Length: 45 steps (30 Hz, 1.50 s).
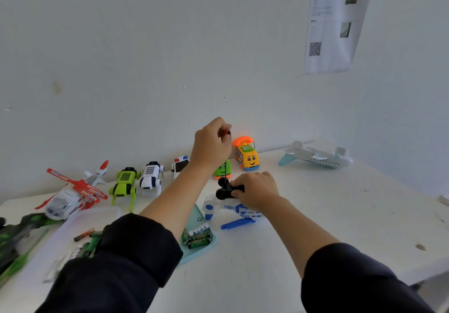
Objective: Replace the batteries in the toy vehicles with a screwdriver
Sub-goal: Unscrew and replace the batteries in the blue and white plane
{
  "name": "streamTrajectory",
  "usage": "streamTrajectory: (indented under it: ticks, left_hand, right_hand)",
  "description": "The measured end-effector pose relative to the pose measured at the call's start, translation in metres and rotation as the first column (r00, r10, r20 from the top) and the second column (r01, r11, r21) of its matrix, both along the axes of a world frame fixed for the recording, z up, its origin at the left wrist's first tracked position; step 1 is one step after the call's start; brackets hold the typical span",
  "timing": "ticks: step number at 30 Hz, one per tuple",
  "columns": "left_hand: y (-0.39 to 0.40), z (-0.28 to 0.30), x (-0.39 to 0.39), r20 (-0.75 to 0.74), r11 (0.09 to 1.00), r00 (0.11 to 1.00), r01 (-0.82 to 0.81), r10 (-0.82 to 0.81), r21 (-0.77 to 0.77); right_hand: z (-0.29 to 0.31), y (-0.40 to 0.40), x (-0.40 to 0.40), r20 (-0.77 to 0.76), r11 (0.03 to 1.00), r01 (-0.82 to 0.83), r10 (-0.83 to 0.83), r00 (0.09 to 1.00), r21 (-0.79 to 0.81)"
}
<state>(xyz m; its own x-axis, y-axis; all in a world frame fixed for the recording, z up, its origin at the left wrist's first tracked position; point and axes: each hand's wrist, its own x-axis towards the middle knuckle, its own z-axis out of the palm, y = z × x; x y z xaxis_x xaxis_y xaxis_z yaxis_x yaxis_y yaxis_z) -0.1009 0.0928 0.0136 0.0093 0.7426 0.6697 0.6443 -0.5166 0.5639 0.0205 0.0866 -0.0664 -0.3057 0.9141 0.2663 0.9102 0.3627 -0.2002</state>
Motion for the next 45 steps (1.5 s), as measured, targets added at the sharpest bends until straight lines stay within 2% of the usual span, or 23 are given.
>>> streamTrajectory:
  ticks: [5,10,13,16,22,25,28,31,33,37,42,45]
  left_hand:
    - [0.003,-0.009,0.0,0.011,0.989,0.994,-0.105,0.105,0.103]
    - [0.006,-0.012,-0.011,0.031,0.997,0.999,-0.04,0.038,0.063]
    - [0.005,-0.019,-0.014,0.0,0.988,0.994,-0.108,0.109,0.106]
    - [0.005,-0.016,-0.016,0.036,0.977,0.989,-0.15,0.146,0.149]
    - [0.003,-0.012,-0.02,0.161,0.999,0.986,-0.041,0.035,0.032]
    - [0.002,-0.015,-0.017,0.095,0.99,0.991,-0.109,0.1,0.092]
    - [0.003,-0.009,-0.017,0.087,0.989,0.989,-0.126,0.12,0.072]
    - [0.006,-0.001,-0.021,0.15,1.0,0.988,-0.013,0.017,-0.026]
    - [0.005,0.002,-0.022,0.192,0.998,0.981,0.002,0.01,-0.063]
    - [0.003,-0.003,-0.018,0.121,0.996,0.988,-0.091,0.093,-0.019]
    - [0.001,-0.001,-0.013,0.167,0.999,0.986,-0.003,0.01,-0.039]
    - [-0.001,-0.008,-0.01,0.1,0.996,0.992,-0.079,0.082,-0.026]
  right_hand:
    - [0.0,0.001,0.0,-0.011,1.0,0.005,-0.005,1.0,-0.005]
    - [-0.001,0.0,0.0,0.002,1.0,0.003,-0.003,1.0,0.0]
    - [-0.001,0.001,0.0,-0.003,1.0,0.006,-0.006,1.0,-0.003]
    - [0.0,0.002,0.0,-0.007,1.0,0.006,-0.006,1.0,0.001]
    - [0.002,0.001,-0.001,-0.01,1.0,0.011,-0.011,1.0,-0.002]
    - [0.003,0.0,-0.001,-0.006,1.0,0.013,-0.013,1.0,-0.004]
    - [0.003,-0.001,-0.001,-0.001,1.0,0.011,-0.011,1.0,-0.002]
    - [0.003,-0.001,-0.001,-0.009,1.0,0.014,-0.014,1.0,-0.004]
    - [0.003,-0.001,-0.001,-0.006,1.0,0.015,-0.015,1.0,0.0]
    - [0.002,-0.002,-0.001,-0.004,1.0,0.015,-0.015,1.0,0.003]
    - [0.001,-0.001,-0.002,-0.012,1.0,0.012,-0.012,1.0,0.002]
    - [-0.001,-0.002,-0.002,-0.008,1.0,0.006,-0.006,1.0,-0.007]
